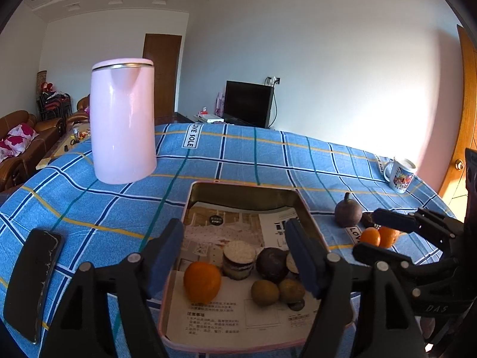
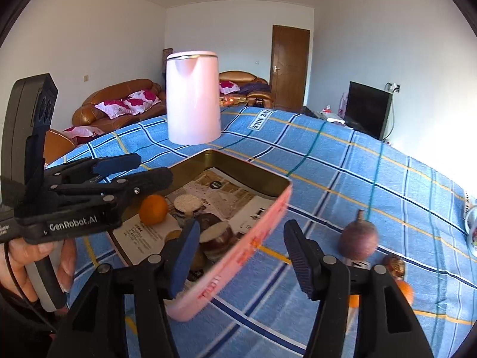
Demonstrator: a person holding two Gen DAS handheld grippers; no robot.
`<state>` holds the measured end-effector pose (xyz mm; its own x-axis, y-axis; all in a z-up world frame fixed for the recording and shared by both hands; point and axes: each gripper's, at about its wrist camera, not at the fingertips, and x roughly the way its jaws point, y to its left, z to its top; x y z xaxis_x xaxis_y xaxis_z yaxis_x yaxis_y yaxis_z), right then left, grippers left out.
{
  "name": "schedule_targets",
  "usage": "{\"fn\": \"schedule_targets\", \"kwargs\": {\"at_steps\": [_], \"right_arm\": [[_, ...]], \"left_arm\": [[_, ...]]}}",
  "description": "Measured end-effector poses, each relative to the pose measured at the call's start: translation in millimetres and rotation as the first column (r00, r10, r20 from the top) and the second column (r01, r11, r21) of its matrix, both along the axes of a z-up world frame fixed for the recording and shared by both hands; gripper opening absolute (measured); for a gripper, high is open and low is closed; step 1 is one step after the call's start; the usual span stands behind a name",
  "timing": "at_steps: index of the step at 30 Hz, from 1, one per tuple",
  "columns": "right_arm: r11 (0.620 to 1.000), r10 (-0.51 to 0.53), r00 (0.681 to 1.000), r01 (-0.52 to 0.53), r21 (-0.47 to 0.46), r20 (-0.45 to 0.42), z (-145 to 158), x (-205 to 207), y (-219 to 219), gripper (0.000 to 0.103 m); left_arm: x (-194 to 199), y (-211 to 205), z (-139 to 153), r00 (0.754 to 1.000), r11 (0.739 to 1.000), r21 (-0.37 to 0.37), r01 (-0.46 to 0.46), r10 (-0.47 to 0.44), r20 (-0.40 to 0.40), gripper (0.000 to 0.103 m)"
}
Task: Organize fruits
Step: 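Open the left tool to drop the orange into the tin while the right tool releases the cylinder, then grasp the small orange with the left tool while the right tool grasps the large orange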
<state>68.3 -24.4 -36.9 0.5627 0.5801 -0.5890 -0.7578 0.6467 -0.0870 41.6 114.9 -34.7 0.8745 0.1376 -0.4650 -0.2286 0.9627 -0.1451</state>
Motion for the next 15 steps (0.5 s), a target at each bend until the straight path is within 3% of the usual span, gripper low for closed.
{"fn": "schedule_targets", "kwargs": {"at_steps": [4,8,11,15], "right_arm": [[0.987,-0.160,0.986,0.161,-0.008,0.047,8.8,15.1,-57.0,0.072],[0.940,-0.336,0.941,0.338,0.052,-0.035,10.1,48.6,-111.3,0.072],[0.923,-0.369,0.923,0.378,0.074,-0.110,2.1,65.7,-128.1,0.072],[0.928,-0.352,0.914,0.368,0.049,-0.200,-14.1,78.1,-126.5,0.072]], "left_arm": [[6.5,-27.9,7.1,0.998,0.998,0.021,0.056,-0.057,0.016,0.076],[18.3,-61.9,11.6,0.992,0.990,0.059,0.126,-0.126,0.010,0.079],[28.8,-85.7,11.5,0.985,0.981,0.095,0.170,-0.171,-0.002,0.079],[42.1,-106.2,8.8,0.978,0.971,0.118,0.210,-0.207,-0.033,0.079]]}}
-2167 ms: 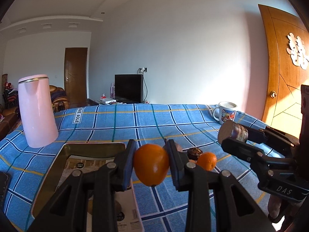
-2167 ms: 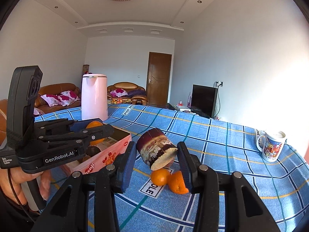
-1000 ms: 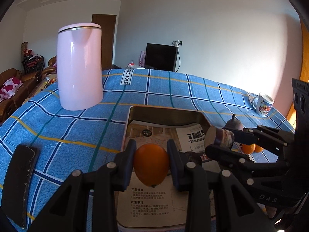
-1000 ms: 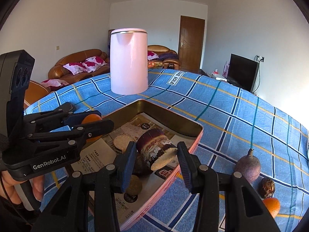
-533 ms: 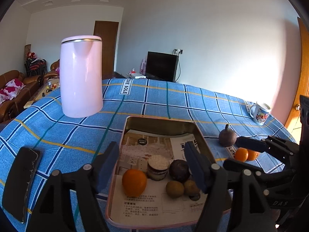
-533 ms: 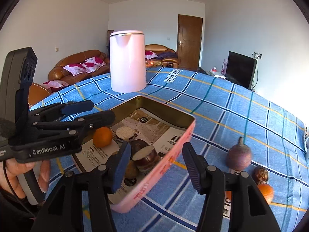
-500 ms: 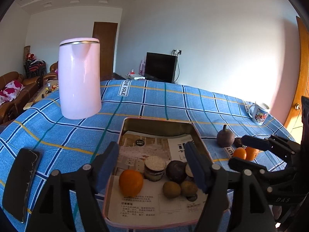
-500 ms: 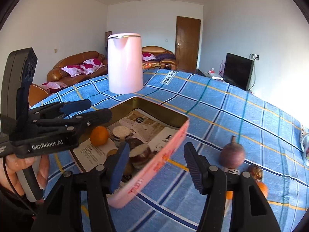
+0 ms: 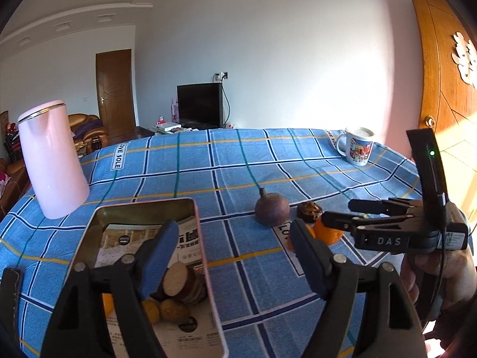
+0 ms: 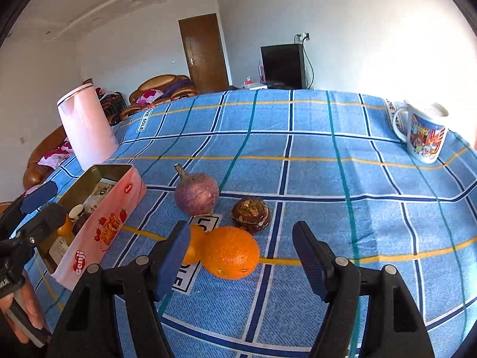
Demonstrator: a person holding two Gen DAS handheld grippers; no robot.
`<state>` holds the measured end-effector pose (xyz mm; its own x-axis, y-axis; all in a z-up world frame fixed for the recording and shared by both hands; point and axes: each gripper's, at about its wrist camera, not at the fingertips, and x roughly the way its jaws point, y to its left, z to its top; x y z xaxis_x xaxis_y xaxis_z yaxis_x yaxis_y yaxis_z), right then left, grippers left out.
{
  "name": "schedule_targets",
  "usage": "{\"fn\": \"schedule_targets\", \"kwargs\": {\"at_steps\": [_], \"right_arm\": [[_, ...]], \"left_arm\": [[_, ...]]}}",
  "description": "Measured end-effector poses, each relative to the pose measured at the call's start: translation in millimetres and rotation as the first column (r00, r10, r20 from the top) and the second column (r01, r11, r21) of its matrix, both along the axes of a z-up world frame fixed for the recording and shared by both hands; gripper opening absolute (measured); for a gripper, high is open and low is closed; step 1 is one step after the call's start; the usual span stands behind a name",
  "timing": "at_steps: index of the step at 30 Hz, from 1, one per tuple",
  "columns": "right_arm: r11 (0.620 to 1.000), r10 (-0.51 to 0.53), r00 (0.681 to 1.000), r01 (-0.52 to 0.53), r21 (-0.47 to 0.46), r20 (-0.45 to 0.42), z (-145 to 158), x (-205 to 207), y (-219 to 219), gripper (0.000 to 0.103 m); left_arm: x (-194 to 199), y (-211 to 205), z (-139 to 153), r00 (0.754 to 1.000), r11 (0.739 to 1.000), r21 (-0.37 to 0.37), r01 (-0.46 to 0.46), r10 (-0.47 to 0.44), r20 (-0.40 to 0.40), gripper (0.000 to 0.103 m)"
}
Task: Organize fruits
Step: 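Grasp the small orange with the left tool while the right tool grasps the large orange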
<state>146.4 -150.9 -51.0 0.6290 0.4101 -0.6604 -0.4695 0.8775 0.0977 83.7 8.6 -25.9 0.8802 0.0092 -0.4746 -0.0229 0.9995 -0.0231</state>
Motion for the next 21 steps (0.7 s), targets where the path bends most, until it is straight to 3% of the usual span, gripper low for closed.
{"fn": "schedule_targets", "kwargs": {"at_steps": [3,7,11,16,21], "right_arm": [[1.000,0.022,0.996,-0.021,0.005,-0.083,-13.5,8.4,1.7,0.072],[0.996,0.052,0.984,-0.039,0.078,-0.171,-22.3,18.9,-7.2,0.050],[0.996,0.049,0.990,-0.037,0.086,-0.135,-16.8,10.7,-11.5,0.049],[0.993,-0.064,0.998,0.066,0.098,-0.025,-1.7,-0.7,-39.2,0.049],[0.981,-0.115,0.993,0.116,0.155,-0.019,2.9,2.7,-60.1,0.049]], "left_arm": [[7.6,-8.7,-0.7,1.000,1.000,0.011,0.012,-0.012,-0.014,0.079],[15.6,-19.3,-3.0,0.999,1.000,0.013,0.029,-0.028,-0.030,0.079],[27.1,-31.7,-9.0,0.997,0.998,0.005,0.059,-0.059,-0.056,0.079],[45.6,-51.9,-19.3,0.989,0.994,0.011,0.104,-0.102,-0.108,0.079],[71.5,-71.7,-33.0,0.972,0.990,0.016,0.137,-0.131,-0.194,0.077]]}}
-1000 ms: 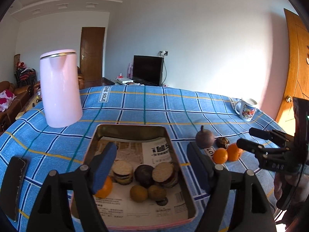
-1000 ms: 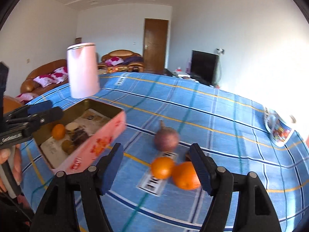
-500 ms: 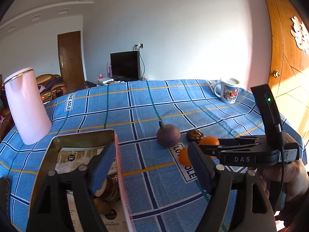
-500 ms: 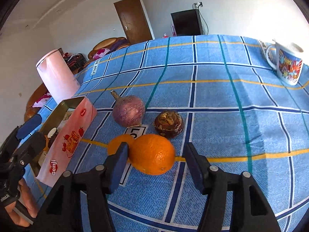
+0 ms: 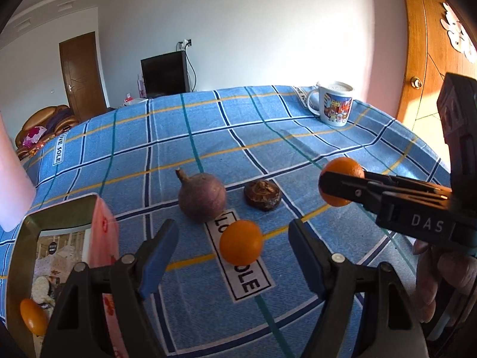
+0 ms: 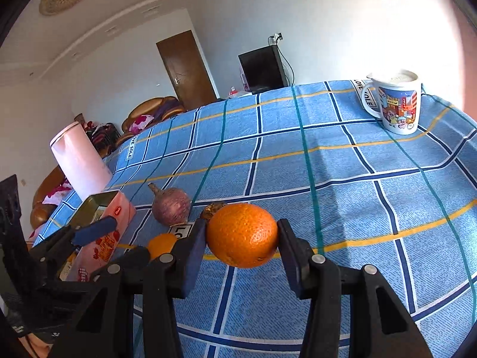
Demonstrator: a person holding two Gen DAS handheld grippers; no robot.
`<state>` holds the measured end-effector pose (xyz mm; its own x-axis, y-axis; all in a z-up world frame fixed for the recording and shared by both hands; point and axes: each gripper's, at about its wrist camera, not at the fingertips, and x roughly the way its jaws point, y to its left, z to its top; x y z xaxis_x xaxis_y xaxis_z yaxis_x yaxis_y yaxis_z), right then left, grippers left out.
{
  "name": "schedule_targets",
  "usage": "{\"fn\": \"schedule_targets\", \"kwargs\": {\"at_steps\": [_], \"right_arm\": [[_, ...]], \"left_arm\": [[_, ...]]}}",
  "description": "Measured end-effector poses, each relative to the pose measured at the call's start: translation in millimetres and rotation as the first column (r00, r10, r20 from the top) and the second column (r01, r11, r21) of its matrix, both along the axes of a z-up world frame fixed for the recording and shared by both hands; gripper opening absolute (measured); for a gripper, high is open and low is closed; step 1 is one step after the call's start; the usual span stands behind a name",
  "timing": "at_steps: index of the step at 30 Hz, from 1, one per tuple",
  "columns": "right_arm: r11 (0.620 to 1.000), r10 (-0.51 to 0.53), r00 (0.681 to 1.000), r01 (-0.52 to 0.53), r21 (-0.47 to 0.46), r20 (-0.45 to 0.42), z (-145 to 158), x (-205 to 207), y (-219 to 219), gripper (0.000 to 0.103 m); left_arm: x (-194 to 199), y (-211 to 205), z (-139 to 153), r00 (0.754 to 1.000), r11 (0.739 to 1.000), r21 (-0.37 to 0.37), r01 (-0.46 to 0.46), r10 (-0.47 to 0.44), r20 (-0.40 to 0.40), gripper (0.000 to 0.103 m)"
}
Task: Organize fruits
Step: 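Grasp the small orange with the left tool while the right tool grasps the large orange, then carry both oranges over the tin box with both tools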
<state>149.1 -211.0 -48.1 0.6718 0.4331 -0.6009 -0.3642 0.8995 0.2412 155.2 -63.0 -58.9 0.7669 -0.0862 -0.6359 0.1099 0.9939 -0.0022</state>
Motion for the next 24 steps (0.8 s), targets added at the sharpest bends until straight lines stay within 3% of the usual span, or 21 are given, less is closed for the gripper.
{"fn": "schedule_targets", "kwargs": {"at_steps": [5,7,11,18,24], "right_arm": [[1.000,-0.002,1.000,0.002,0.005,0.006,0.4,0.0,-0.6,0.049],[1.000,0.000,1.000,0.000,-0.001,0.014,0.7,-0.8,1.7,0.049],[1.000,0.001,1.000,-0.001,-0.004,0.021,0.9,-1.8,1.8,0.050],[1.000,0.005,1.000,-0.005,-0.011,0.027,1.0,-2.2,2.5,0.050],[1.000,0.005,0.999,-0.005,-0.002,0.045,2.7,-5.7,0.6,0.050]], "left_arm": [[21.5,-11.4,-12.9,0.993,0.999,-0.012,0.046,-0.047,-0.109,0.055],[26.4,-11.2,-15.3,0.991,0.999,-0.016,0.041,-0.043,-0.125,0.054],[27.0,-5.8,-15.3,0.991,0.999,-0.040,0.029,-0.034,-0.129,0.037],[33.1,-1.7,-19.5,0.986,0.999,-0.046,0.009,-0.016,-0.167,0.039],[23.6,-1.1,-12.4,0.992,0.998,-0.062,0.027,-0.034,-0.118,0.037]]}}
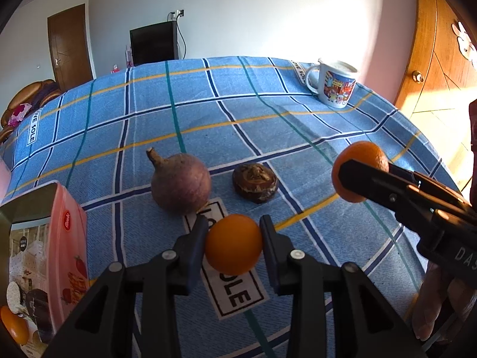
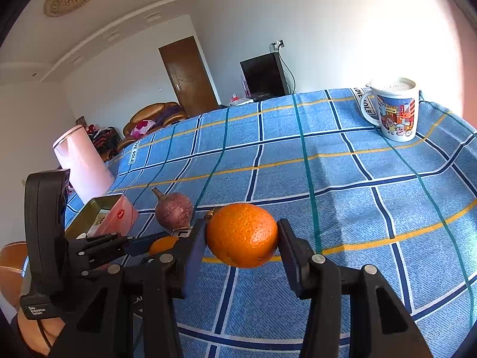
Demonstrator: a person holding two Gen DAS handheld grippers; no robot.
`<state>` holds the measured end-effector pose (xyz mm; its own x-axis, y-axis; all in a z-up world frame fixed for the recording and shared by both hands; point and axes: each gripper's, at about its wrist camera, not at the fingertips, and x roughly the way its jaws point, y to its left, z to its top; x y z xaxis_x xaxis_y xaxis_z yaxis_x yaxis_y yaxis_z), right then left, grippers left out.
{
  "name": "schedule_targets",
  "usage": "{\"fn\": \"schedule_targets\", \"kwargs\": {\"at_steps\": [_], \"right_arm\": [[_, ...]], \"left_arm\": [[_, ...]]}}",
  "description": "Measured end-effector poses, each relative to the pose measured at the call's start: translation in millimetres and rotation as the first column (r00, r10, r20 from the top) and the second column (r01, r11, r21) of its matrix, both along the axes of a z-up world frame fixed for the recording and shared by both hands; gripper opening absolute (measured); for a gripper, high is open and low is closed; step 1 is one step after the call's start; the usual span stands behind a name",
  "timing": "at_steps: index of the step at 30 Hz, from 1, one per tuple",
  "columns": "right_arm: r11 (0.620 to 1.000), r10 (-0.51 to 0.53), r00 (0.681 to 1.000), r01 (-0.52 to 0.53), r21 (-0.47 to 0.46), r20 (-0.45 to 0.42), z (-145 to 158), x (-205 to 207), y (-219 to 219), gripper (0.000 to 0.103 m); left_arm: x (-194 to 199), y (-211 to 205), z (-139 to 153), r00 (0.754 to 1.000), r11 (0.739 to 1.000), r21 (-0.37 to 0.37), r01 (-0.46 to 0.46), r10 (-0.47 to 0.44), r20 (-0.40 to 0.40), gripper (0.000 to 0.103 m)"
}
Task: Organize fruits
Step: 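Carry both oranges over the tin box with both tools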
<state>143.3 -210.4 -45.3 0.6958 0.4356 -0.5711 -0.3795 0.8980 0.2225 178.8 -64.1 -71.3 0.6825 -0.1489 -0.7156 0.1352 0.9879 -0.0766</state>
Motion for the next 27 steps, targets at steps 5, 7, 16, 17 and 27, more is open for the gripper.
{"fn": "schedule_targets", "kwargs": {"at_steps": [5,7,16,17,27], "right_arm": [[1.000,0.007,1.000,-0.007,0.008,0.028,3.2,-4.5,-0.1,0.050],[1.000,0.017,0.999,-0.017,0.007,0.042,4.7,-6.9,1.0,0.050],[0.999,0.038,0.993,-0.037,-0.007,0.115,11.8,-20.0,5.5,0.050],[0.999,0.037,0.992,-0.036,-0.008,0.124,12.5,-21.4,5.6,0.050],[0.999,0.048,0.983,-0.045,-0.018,0.177,16.9,-30.2,8.1,0.050]], "left_arm": [[-13.5,1.3,12.6,0.996,1.000,0.001,0.001,-0.001,0.093,0.037],[-18.0,2.2,16.5,0.992,1.000,0.001,0.000,0.000,0.125,0.037],[-31.1,8.0,27.2,0.975,1.000,-0.016,-0.016,0.019,0.220,0.037],[-33.5,8.9,28.1,0.973,1.000,-0.017,-0.018,0.021,0.229,0.037],[-49.0,9.3,37.0,0.948,1.000,-0.008,-0.028,0.029,0.317,0.037]]}}
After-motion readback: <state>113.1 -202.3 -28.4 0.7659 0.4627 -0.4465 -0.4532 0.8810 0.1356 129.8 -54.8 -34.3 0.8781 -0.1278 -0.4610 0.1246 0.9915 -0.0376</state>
